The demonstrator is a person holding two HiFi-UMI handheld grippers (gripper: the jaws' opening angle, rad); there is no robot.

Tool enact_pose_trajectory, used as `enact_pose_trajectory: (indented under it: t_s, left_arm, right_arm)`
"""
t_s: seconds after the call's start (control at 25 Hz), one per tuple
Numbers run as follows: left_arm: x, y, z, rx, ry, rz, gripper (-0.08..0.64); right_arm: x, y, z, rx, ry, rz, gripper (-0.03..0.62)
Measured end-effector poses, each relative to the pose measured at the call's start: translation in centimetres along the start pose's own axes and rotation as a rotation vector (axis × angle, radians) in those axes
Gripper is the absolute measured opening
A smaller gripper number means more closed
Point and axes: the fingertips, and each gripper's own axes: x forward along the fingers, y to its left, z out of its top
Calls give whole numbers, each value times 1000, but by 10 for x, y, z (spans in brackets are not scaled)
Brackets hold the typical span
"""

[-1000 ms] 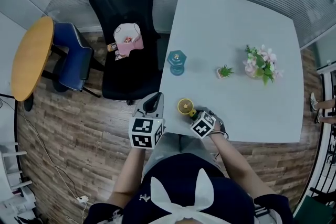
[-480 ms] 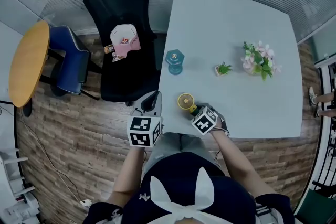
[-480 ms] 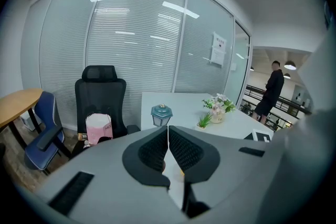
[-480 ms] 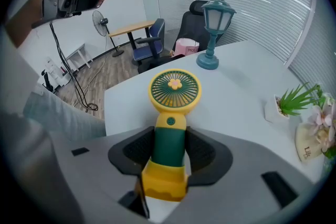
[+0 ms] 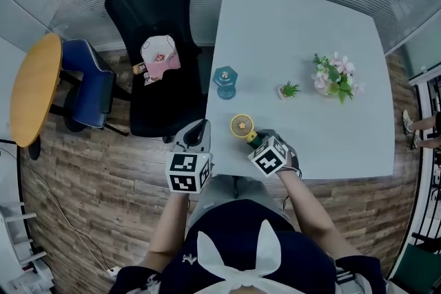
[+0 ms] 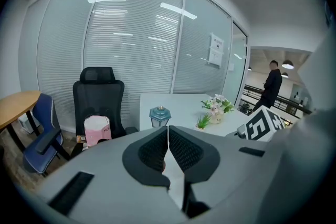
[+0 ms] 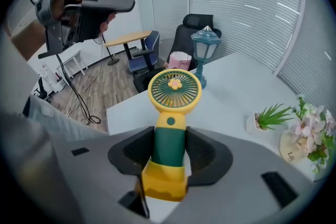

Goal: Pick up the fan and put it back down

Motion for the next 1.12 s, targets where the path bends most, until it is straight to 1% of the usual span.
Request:
enact_pose_trajectory:
  t_s: [0.24, 0.48, 0.8, 1.12]
  left_arm:
    - [-1, -3, -1, 3, -3, -11, 25]
    - [-3, -10, -3, 4, -5, -25, 25]
    - [-3, -26, -9, 15, 0, -51, 25]
    - [-5, -39, -6, 42, -10, -70, 25]
  right_arm:
    - [-29, 0, 25, 28, -74, -15, 192]
    - [-56, 5, 42, 44, -131, -28, 192]
    - [-89, 8, 57, 35, -204, -52, 192]
    - [-103, 14, 64, 36, -258, -66, 192]
